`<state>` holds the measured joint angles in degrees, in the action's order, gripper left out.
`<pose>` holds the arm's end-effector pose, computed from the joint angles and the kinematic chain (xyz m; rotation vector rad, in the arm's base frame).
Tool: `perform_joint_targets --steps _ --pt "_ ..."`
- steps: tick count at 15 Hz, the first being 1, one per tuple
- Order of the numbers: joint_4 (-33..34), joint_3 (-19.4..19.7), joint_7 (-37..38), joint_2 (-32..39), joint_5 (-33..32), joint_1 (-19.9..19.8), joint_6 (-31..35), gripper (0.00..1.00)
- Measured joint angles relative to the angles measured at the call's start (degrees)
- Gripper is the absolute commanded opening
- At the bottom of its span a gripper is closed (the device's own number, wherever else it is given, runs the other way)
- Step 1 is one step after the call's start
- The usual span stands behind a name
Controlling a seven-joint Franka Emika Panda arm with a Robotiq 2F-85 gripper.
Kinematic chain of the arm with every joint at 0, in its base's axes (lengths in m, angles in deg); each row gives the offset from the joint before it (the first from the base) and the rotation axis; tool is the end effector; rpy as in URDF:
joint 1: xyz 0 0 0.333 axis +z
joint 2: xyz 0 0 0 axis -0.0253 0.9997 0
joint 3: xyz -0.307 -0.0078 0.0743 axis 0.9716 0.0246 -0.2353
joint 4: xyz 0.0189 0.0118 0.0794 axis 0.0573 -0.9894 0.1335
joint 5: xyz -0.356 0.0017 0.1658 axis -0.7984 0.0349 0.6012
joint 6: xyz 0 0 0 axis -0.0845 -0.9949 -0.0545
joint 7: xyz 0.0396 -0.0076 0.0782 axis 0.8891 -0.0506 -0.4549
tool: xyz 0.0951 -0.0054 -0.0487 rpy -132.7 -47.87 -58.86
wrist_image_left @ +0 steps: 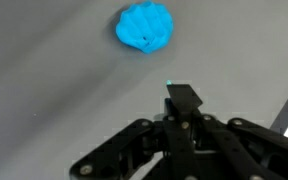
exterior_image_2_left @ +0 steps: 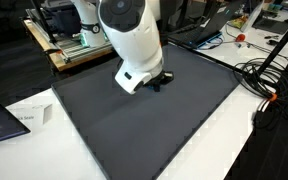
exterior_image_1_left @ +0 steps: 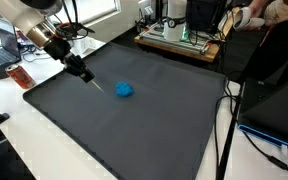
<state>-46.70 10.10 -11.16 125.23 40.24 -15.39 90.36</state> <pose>0.7051 -0.1551 0.2418 -2.5073 1.0093 0.4601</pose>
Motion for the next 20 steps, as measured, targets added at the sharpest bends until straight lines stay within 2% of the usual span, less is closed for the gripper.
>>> perform_joint_targets --steps 9,16,20 --pt "-0.2 -1.9 -10.8 2.6 7.5 -5.8 0.8 0.03" --pt "-2.5 -2.2 -17.7 3.2 11.3 -6.9 4.3 0.03" --pt "-5.9 -2.2 -20.7 2.3 11.4 -6.8 9.3 0.03"
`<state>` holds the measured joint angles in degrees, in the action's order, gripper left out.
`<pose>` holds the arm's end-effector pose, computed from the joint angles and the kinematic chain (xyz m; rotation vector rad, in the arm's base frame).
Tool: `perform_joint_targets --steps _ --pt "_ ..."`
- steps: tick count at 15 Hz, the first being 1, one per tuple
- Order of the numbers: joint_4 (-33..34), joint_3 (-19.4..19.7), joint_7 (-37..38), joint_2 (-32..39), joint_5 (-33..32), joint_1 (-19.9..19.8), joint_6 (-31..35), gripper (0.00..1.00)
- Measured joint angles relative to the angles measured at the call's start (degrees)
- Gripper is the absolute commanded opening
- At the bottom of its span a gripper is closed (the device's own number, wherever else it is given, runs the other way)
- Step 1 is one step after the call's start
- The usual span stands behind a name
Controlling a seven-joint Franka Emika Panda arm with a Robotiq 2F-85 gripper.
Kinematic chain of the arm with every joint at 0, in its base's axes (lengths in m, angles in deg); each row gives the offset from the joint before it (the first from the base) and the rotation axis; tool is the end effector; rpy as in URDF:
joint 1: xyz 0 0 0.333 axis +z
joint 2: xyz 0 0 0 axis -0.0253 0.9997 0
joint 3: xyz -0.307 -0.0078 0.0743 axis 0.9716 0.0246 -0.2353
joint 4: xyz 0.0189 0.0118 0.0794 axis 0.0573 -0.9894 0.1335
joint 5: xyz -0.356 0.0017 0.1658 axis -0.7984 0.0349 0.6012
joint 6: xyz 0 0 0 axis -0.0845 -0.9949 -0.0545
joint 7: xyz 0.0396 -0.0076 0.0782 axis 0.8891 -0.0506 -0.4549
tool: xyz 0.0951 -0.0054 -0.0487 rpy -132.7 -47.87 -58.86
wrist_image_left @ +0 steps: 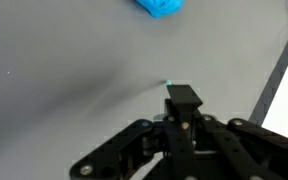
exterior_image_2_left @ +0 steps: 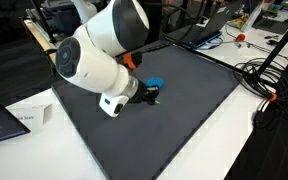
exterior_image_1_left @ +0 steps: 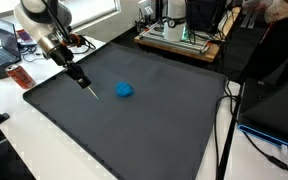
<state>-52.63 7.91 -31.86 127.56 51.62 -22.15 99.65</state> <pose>0.6826 -0.2111 0.1825 -2.3654 0.8116 0.2323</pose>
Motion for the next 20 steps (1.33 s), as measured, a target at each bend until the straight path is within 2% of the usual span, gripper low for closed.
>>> perform_joint_targets --steps 5,12,16,20 --pt "-8.5 0.2 -1.9 -5.9 -0.4 1.9 7.3 0.03" --pt "-24.0 1.6 -1.3 -18.1 -3.5 8.1 17.1 0.03" --pt "-31.3 2.4 3.3 -24.2 -9.7 12.1 23.2 0.03" --pt "-35.6 3.3 11.2 -28.3 -17.5 16.3 26.9 0.03"
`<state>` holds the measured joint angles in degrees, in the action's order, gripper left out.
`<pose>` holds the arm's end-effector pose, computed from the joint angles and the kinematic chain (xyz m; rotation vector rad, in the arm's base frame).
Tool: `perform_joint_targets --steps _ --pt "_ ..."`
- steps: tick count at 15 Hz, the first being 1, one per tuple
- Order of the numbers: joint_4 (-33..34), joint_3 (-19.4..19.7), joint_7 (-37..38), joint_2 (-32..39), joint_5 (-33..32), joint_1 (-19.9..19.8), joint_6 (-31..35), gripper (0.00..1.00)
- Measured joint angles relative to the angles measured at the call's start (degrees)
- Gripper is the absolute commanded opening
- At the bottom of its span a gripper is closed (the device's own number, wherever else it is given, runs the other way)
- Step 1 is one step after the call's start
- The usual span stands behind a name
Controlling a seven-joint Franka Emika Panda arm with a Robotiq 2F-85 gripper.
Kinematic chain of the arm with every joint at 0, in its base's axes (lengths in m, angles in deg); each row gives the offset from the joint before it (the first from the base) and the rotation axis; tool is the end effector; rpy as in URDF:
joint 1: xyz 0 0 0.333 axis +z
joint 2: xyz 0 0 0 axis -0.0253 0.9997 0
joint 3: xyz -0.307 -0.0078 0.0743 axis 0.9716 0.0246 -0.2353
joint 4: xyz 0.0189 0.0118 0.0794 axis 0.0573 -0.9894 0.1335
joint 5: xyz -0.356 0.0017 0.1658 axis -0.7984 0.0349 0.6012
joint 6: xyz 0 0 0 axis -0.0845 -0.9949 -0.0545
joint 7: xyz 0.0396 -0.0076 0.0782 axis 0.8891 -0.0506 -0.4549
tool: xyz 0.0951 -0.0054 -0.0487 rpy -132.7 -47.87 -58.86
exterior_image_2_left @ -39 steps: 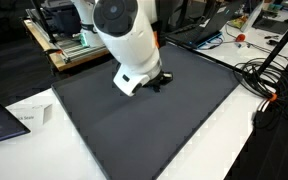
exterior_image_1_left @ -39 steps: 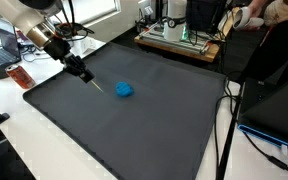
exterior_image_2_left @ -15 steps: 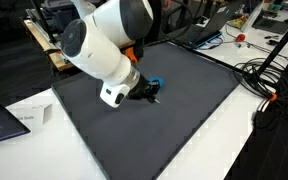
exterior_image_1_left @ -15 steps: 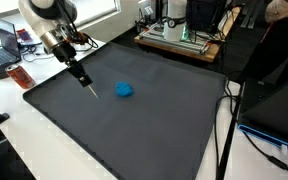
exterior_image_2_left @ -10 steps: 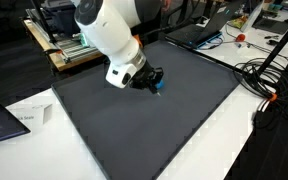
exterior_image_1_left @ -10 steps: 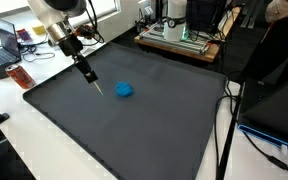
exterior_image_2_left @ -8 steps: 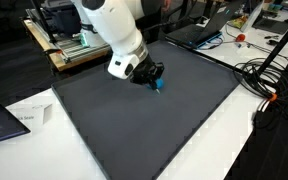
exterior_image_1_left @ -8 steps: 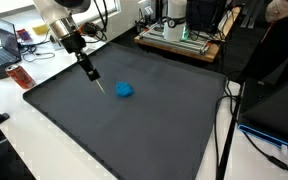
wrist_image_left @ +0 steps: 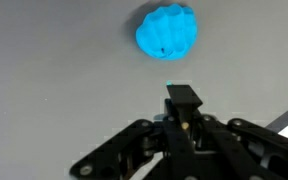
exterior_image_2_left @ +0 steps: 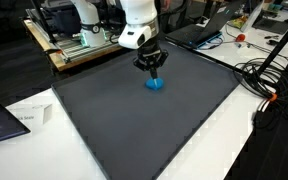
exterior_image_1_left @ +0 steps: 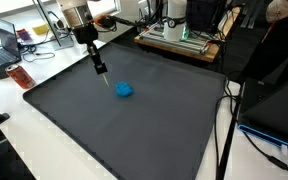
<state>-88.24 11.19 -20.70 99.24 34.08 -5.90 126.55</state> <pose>0.6163 -0.0788 0.2773 -2.8023 0.7930 -0.0438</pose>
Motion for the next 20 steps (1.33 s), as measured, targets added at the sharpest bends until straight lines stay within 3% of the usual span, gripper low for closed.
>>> perform_joint_targets --steps 10,20 --pt "-0.4 3.8 24.6 -2.3 -22.5 10.2 -0.6 0.03" --pt "5.4 4.3 43.7 -0.5 -36.3 15.4 -11.9 0.03"
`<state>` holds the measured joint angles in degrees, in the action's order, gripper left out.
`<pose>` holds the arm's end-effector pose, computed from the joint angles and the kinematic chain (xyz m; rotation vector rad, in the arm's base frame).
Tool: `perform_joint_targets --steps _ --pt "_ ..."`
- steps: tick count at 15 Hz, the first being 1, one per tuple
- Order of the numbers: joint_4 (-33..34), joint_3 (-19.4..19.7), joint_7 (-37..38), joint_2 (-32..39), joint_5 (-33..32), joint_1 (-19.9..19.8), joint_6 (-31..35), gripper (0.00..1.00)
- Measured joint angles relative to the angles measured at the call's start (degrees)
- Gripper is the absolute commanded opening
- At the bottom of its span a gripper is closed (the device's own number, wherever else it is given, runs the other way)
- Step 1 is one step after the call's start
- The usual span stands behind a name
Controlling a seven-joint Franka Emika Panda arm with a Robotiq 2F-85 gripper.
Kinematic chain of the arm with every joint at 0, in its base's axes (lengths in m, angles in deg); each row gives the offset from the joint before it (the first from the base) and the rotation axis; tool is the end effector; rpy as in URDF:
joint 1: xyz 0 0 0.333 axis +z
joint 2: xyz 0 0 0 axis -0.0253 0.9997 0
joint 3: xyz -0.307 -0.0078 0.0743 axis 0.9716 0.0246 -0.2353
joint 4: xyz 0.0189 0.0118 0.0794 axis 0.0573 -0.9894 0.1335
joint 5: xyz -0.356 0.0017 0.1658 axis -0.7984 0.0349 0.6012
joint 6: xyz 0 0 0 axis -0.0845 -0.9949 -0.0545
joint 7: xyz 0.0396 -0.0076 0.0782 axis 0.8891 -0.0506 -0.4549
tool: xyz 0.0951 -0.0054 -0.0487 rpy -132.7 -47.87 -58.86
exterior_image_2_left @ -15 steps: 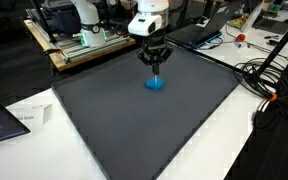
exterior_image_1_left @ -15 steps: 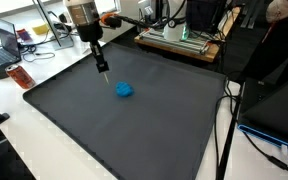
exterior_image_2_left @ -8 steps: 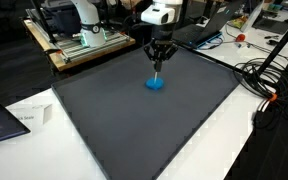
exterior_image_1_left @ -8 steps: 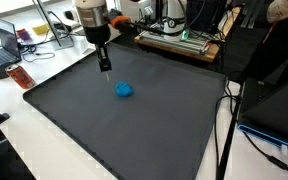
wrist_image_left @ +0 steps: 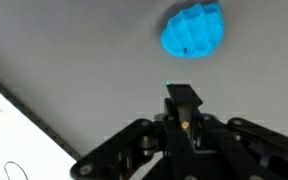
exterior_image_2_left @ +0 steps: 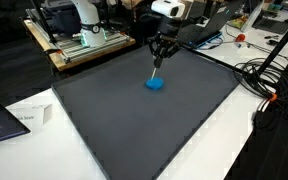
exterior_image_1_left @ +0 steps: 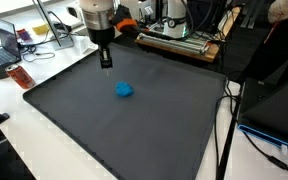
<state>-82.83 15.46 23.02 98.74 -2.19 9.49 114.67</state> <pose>0.6275 0.0315 0.3081 2.6962 -0.9771 0.0923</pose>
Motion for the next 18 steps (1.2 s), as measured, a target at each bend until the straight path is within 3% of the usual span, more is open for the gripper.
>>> perform_joint_targets --steps 11,18 --pt "10.8 -0.1 16.1 11.3 -10.7 5.3 -8.9 0.03" --pt "19.2 -0.1 22.0 18.5 -12.3 7.3 -16.5 0.03"
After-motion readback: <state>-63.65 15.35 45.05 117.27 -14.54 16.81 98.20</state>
